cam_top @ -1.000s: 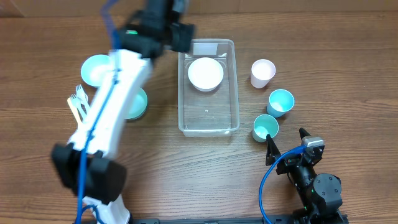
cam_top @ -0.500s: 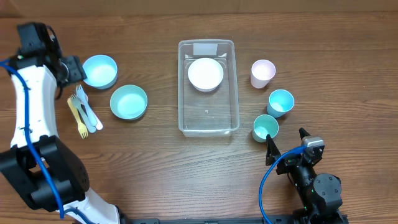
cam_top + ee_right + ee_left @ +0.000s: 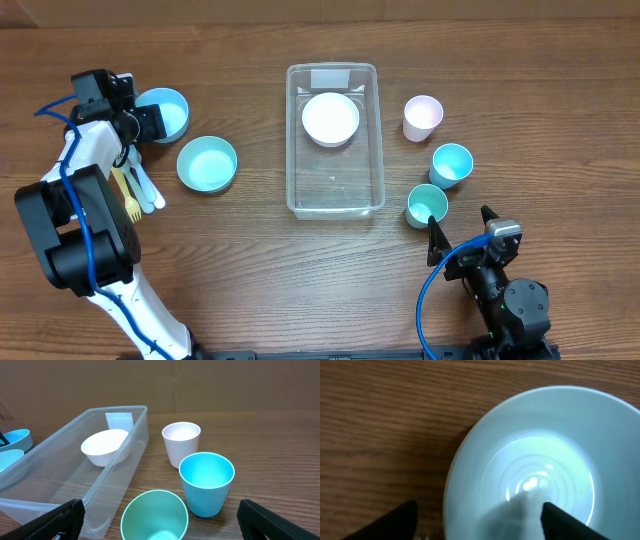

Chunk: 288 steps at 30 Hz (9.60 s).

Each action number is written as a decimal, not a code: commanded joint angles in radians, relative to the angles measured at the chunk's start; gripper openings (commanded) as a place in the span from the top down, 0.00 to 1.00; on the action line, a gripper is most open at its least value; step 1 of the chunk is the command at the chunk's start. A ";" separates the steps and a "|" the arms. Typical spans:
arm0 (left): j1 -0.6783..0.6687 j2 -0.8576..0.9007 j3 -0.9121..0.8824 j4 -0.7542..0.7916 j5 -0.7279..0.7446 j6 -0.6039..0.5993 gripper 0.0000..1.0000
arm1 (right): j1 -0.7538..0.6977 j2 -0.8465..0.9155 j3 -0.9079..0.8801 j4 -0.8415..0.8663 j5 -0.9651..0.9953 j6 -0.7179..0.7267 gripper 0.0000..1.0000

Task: Pack container
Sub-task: 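Move the left gripper to the far light-blue bowl and grasp it, then lower the light-blue bowl into the white bowl and release, then grasp the near light-blue bowl rim with the left gripper, then stack the light-blue bowl onto the bowls in the container, release, then grasp the bundle of forks and spoons with the left gripper, then reach the right gripper to the pink cup and grasp it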

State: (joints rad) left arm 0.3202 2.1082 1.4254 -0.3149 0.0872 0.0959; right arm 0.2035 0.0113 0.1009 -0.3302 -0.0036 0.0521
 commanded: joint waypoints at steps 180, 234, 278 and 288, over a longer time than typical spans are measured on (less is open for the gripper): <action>-0.729 0.024 0.339 -0.290 -0.217 -0.407 0.96 | 0.000 -0.007 -0.002 0.006 -0.005 0.000 0.00; -0.195 -0.875 -0.312 -0.642 -0.258 -0.486 0.23 | 0.000 -0.007 -0.002 0.006 -0.005 0.000 0.00; -0.118 -0.831 -0.449 -0.492 -0.243 -0.523 0.00 | -0.004 0.917 0.697 0.026 -0.142 0.177 0.00; -0.118 -0.831 -0.449 -0.492 -0.243 -0.523 0.00 | -0.127 1.565 1.281 -0.128 -0.155 -0.056 0.00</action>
State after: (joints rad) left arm 0.1989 1.2762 0.9764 -0.8082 -0.1566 -0.4137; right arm 0.0765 1.5463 1.3579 -0.4698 -0.1448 0.0544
